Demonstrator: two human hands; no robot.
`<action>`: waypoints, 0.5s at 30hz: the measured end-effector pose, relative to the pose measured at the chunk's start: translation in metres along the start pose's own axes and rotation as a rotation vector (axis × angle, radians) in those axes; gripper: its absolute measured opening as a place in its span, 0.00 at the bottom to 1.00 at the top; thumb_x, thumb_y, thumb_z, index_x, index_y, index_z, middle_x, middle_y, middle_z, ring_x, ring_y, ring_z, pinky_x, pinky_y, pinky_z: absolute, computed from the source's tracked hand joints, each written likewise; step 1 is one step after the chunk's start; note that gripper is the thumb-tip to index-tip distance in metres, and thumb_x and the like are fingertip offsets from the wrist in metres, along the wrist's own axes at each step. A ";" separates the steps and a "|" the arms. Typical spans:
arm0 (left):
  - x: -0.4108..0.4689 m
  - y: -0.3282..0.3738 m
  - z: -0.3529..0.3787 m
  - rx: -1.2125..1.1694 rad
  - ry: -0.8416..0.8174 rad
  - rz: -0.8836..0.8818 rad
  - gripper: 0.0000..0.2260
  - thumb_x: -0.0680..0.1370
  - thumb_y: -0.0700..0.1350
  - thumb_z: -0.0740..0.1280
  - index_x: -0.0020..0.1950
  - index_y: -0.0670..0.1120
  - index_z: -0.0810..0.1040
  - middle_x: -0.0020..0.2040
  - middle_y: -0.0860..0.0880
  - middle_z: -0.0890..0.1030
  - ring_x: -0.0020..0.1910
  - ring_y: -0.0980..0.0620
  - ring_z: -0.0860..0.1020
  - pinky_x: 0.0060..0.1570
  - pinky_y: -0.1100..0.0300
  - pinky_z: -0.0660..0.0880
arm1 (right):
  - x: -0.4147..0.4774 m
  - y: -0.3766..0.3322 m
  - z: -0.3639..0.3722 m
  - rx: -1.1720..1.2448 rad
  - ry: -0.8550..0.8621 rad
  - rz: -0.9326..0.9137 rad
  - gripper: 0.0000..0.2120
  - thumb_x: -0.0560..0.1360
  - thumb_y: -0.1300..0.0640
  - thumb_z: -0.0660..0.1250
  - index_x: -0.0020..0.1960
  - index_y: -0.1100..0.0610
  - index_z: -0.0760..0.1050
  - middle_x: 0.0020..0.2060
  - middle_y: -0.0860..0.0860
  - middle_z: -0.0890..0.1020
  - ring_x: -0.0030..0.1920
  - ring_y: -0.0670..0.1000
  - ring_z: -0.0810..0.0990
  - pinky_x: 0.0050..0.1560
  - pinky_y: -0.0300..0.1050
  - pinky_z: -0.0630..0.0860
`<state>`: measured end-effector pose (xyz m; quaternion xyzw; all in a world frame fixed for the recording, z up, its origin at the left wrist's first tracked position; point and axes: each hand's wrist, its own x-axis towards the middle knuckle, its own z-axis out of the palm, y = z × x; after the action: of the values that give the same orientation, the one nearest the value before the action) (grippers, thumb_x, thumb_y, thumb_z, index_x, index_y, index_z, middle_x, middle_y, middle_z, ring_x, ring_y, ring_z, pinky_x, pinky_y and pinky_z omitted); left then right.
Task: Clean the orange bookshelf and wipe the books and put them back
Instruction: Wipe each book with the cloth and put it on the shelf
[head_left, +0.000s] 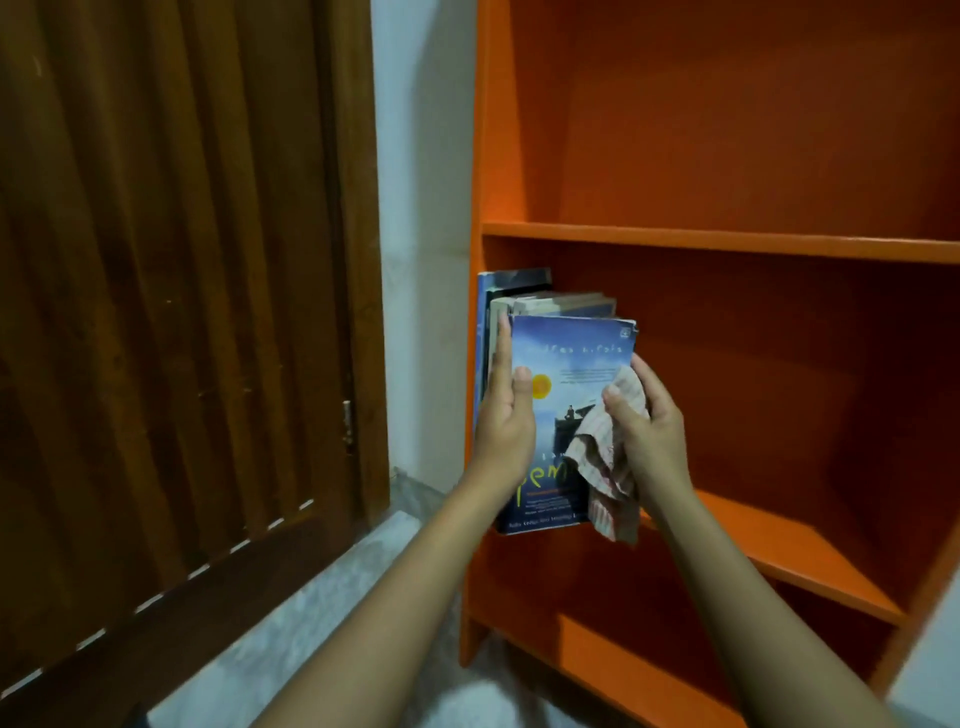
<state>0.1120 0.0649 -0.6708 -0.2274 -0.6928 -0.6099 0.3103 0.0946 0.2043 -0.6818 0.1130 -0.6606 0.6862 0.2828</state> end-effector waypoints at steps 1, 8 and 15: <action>0.006 -0.004 0.011 0.014 -0.017 0.016 0.23 0.84 0.40 0.50 0.74 0.55 0.43 0.73 0.62 0.47 0.72 0.69 0.50 0.62 0.83 0.50 | 0.007 0.003 -0.006 -0.001 0.023 -0.011 0.22 0.76 0.61 0.67 0.68 0.53 0.69 0.65 0.53 0.75 0.64 0.48 0.74 0.64 0.47 0.72; 0.037 -0.057 0.061 0.234 -0.015 0.090 0.30 0.83 0.45 0.53 0.72 0.56 0.31 0.74 0.59 0.30 0.74 0.60 0.34 0.75 0.58 0.39 | 0.062 0.040 -0.018 -0.034 0.095 -0.056 0.18 0.79 0.62 0.61 0.68 0.56 0.69 0.63 0.45 0.74 0.62 0.45 0.73 0.64 0.47 0.70; 0.043 -0.097 0.076 0.441 -0.008 0.138 0.34 0.82 0.47 0.53 0.71 0.56 0.26 0.74 0.59 0.29 0.74 0.56 0.31 0.71 0.62 0.30 | 0.093 0.087 -0.012 0.046 0.062 0.001 0.17 0.79 0.65 0.60 0.58 0.45 0.72 0.51 0.39 0.79 0.50 0.35 0.79 0.49 0.30 0.75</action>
<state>0.0025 0.1223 -0.7134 -0.2035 -0.7935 -0.4200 0.3907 -0.0250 0.2410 -0.7075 0.0978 -0.6357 0.7044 0.3002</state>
